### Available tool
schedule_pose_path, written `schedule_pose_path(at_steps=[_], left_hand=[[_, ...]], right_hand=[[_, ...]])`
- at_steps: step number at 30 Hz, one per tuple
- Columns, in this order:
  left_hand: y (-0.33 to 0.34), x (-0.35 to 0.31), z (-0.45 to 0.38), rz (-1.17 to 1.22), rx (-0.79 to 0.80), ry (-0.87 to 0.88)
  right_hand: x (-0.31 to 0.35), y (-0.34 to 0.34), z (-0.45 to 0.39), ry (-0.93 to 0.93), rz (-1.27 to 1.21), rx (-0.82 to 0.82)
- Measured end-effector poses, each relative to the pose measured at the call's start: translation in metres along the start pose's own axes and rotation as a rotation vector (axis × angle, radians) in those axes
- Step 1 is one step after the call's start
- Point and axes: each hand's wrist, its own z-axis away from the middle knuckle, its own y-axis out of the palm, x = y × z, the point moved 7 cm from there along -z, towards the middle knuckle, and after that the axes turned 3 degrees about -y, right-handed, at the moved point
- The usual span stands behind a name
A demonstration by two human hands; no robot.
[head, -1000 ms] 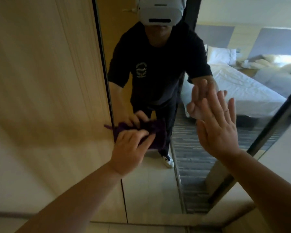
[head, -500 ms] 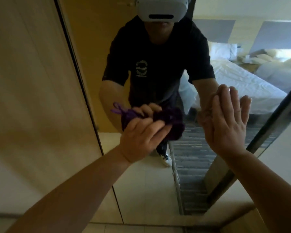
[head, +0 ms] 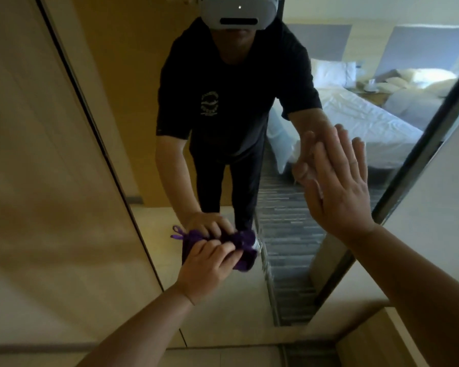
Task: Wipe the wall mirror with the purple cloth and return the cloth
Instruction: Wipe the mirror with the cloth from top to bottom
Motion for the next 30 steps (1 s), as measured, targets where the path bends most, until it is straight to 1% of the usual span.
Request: schedule_pose_path(at_steps=[4,7,8,10,12,15,17,23,26,30], left_hand=[[-0.072,0.02,-0.098,0.026,-0.275,-0.107],[-0.126,0.033,-0.178,-0.022,-0.485,-0.088],[-0.138,0.034,-0.201,-0.043,-0.527,-0.072],[-0.145,0.028,-0.234,-0.107,-0.551,-0.049],[-0.134,0.014,-0.243,-0.175,-0.537,-0.013],[-0.097,-0.012,-0.211,-0.194,-0.5,0.071],[-0.062,-0.028,-0.174,-0.173,-0.42,0.133],[0.042,-0.074,-0.064,-0.127,-0.113,0.251],[0.055,-0.08,-0.049,-0.115,-0.088,0.244],[0.045,-0.079,-0.054,-0.035,-0.037,0.166]], right_hand=[[-0.021,-0.022,0.028,0.035,0.08,0.06],[-0.048,-0.03,0.04,0.112,0.156,0.153],[-0.053,-0.03,0.042,0.124,0.168,0.175],[-0.058,-0.031,0.043,0.119,0.176,0.179],[-0.059,-0.029,0.043,0.105,0.168,0.154],[-0.061,-0.026,0.044,0.088,0.17,0.099],[-0.063,-0.024,0.045,0.082,0.166,0.08],[-0.069,-0.019,0.05,0.069,0.161,0.053],[-0.071,-0.016,0.051,0.063,0.167,0.033],[-0.068,-0.016,0.051,0.083,0.151,0.048]])
